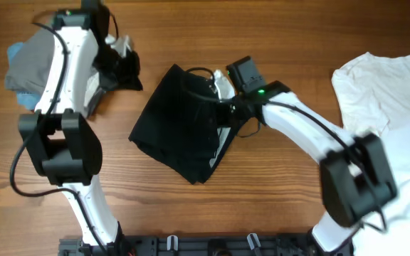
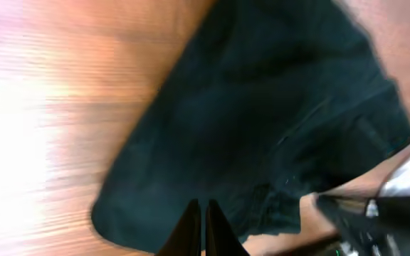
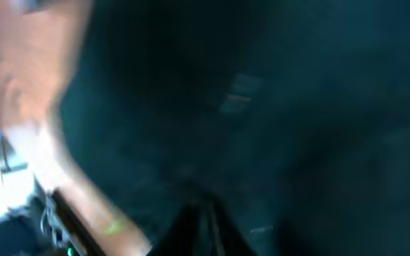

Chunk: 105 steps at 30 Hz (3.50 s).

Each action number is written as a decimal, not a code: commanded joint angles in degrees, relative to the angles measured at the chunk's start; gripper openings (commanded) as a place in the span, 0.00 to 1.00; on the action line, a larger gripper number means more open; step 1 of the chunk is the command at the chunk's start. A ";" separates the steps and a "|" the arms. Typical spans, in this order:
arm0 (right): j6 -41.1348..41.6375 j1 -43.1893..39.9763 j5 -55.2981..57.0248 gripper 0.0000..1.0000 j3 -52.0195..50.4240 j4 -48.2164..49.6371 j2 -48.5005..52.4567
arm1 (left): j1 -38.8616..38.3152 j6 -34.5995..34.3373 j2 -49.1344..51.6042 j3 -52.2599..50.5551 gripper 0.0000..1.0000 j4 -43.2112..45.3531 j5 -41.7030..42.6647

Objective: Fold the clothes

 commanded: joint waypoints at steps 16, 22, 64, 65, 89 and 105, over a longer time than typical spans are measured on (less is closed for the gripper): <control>17.62 -7.98 0.85 0.04 0.17 -6.67 10.29 | -7.65 -13.94 0.76 -37.09 0.04 37.59 -0.57; 10.03 -7.08 3.56 0.06 0.24 -5.57 -2.54 | -5.38 -13.05 0.74 -31.23 0.04 55.54 -4.20; 12.57 -6.03 0.96 0.08 -1.68 5.75 6.21 | -0.52 -36.06 -21.46 -61.64 1.00 45.31 5.97; 12.59 -6.03 0.96 0.08 -1.68 5.75 6.21 | 1.53 -32.20 -21.42 -61.64 1.00 43.06 5.97; 12.63 -6.03 -0.96 0.08 -1.68 5.57 6.21 | 5.07 -20.59 -26.16 -68.57 1.00 49.75 12.04; 10.56 -8.81 3.10 0.06 -1.05 -1.92 -4.81 | 2.49 -5.01 -20.00 -40.17 0.04 33.03 7.58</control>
